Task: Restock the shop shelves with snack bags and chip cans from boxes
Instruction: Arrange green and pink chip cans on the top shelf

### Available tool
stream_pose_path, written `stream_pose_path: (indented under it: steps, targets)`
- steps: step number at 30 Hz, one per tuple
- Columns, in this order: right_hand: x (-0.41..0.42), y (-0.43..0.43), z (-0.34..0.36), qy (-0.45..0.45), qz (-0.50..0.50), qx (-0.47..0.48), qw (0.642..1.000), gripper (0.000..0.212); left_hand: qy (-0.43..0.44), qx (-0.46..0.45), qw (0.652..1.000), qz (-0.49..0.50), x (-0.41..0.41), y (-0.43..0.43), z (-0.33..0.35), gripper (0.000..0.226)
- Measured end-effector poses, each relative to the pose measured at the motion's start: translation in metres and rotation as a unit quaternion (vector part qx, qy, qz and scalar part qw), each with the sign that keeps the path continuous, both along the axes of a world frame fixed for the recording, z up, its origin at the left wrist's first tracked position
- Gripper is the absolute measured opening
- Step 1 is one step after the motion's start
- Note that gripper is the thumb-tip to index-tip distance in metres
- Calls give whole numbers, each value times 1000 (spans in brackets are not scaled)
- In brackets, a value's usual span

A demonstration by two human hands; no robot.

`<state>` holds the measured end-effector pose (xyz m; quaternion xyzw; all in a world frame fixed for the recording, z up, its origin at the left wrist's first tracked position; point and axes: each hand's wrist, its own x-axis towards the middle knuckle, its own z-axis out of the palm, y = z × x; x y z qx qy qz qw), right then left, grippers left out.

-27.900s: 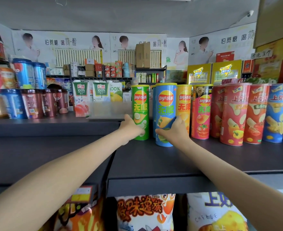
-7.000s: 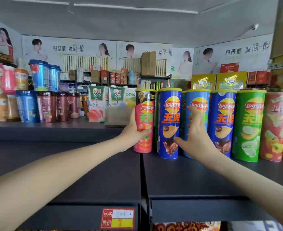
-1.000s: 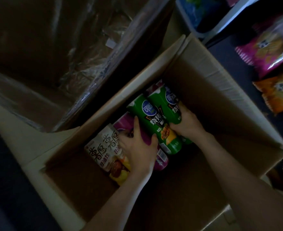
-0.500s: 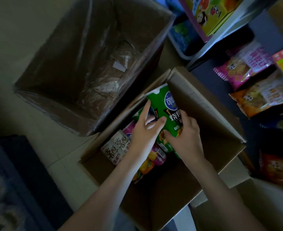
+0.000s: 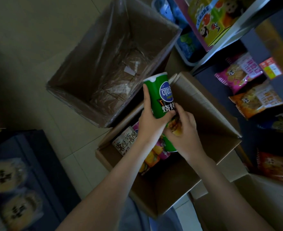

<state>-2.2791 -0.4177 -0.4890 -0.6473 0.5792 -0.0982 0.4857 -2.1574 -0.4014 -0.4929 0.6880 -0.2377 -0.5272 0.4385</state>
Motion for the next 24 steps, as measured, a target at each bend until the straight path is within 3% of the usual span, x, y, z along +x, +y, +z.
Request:
stream_pose_path:
  steps: [3,6,10,15,20,24]
  targets:
    - [-8,-4,-8,-79,-19,39,996,58,-44,6,998,-39,22,9,0,111]
    - [-20,-7,-37,-9,-54,1,998,55,-80,26,995,-54,38,31,-7,109]
    - [-29,6,-94,84,-37,56,994,64,-84,67,993,-50,43,72,-29,108]
    - [-23,15,-166,121,32,142,982,79,-134,80,986,-50,28,96,-61,110]
    - [-19,-1,-217,159,82,146,973,97,-152,37,986,-58,25,88,-80,108]
    - [-20,0,-206,169,70,111,977,94,-171,47,982,-72,30,90,-77,107]
